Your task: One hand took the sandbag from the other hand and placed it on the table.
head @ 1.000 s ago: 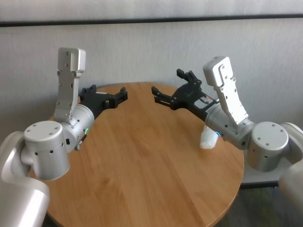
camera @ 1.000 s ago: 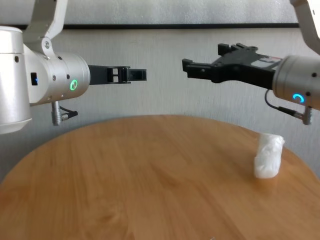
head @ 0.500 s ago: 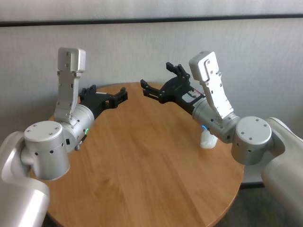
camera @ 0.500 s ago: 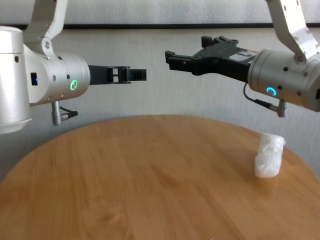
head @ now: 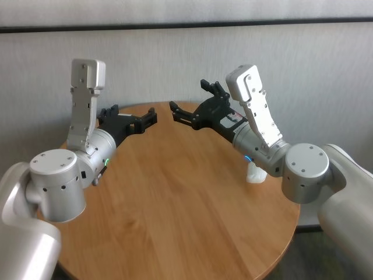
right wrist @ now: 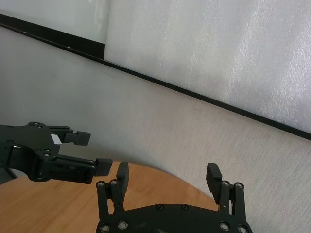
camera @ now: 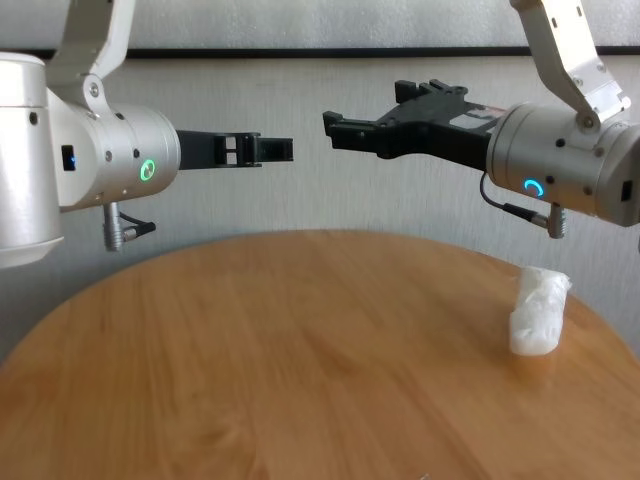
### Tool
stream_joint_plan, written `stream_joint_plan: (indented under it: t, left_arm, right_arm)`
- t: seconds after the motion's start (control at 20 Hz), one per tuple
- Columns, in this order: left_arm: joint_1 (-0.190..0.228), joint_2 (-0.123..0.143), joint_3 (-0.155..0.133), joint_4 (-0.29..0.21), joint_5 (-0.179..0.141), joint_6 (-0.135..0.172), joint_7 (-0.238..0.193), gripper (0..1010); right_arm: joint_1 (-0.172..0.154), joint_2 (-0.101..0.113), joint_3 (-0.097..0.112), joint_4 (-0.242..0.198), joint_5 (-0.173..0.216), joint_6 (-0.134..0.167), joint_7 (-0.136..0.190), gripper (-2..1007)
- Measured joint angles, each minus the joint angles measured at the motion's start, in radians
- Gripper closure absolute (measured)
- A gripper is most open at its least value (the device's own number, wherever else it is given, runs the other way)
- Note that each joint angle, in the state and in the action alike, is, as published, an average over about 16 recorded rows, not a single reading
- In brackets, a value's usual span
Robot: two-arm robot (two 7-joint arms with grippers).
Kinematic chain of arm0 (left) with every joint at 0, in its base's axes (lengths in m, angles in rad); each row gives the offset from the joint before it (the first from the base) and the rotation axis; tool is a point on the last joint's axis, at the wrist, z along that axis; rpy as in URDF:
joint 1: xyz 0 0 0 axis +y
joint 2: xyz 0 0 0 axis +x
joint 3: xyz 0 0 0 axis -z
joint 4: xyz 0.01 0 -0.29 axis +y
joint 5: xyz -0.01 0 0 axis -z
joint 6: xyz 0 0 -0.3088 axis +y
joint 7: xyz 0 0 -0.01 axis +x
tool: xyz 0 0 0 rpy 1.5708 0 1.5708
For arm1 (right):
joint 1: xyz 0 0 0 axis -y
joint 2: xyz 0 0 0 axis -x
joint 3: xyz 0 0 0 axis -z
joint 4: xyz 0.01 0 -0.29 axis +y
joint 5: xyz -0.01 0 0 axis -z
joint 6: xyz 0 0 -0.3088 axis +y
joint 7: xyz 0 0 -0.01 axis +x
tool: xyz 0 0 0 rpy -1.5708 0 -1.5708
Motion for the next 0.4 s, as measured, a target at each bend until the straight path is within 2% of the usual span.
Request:
stream_joint_plan:
  t: [0.4]
  left_arm:
    - [0.0,0.0,0.0,0.0,0.0,0.0,0.0,8]
  right_arm:
    - [0.0,0.001,0.0,-0.001,0.001,0.001,0.0,3]
